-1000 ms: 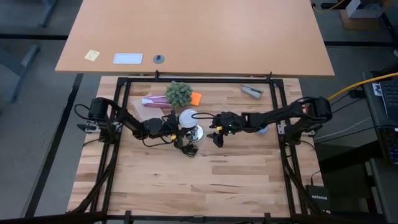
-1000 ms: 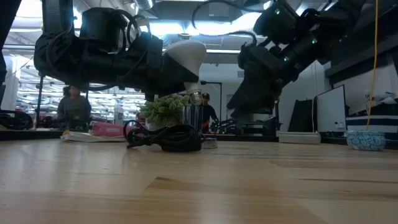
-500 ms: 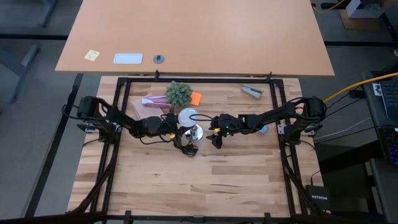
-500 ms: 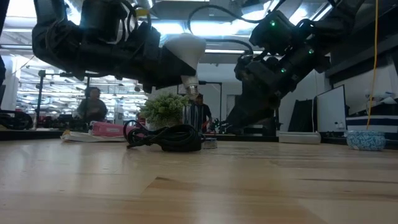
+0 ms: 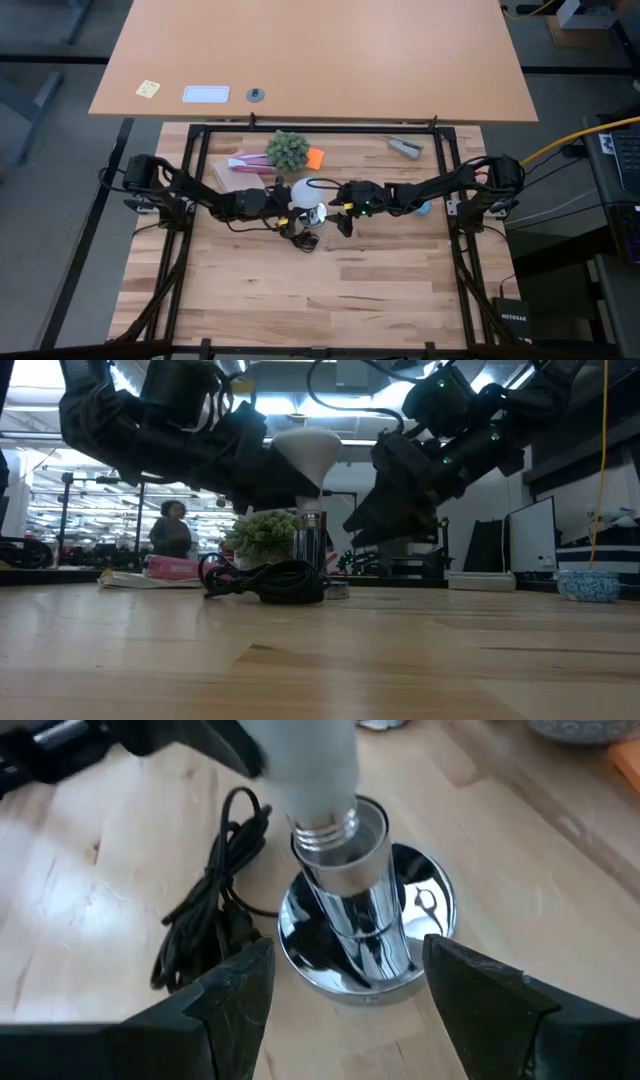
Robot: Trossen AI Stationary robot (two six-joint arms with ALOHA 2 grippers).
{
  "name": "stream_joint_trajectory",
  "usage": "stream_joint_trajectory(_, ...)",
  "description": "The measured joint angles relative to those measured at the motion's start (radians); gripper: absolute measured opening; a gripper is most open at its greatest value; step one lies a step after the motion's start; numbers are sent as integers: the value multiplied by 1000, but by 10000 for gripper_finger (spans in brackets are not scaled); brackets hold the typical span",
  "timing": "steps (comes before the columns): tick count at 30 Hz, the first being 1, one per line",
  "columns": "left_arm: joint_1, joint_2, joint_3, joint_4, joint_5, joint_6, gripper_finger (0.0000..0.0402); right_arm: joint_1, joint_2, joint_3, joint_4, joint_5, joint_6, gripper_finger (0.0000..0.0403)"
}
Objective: Screw lightbulb
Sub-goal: Insert the lightbulb into the lamp
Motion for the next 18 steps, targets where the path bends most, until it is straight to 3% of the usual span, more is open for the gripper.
stream_joint_trajectory(13,0,0,3,-56,-29,11,150,0,0,0,29,-11,0,259)
stream_joint_trajectory(18,0,0,3,-61,-45,27,150,8,0,0,65,-95,0,259)
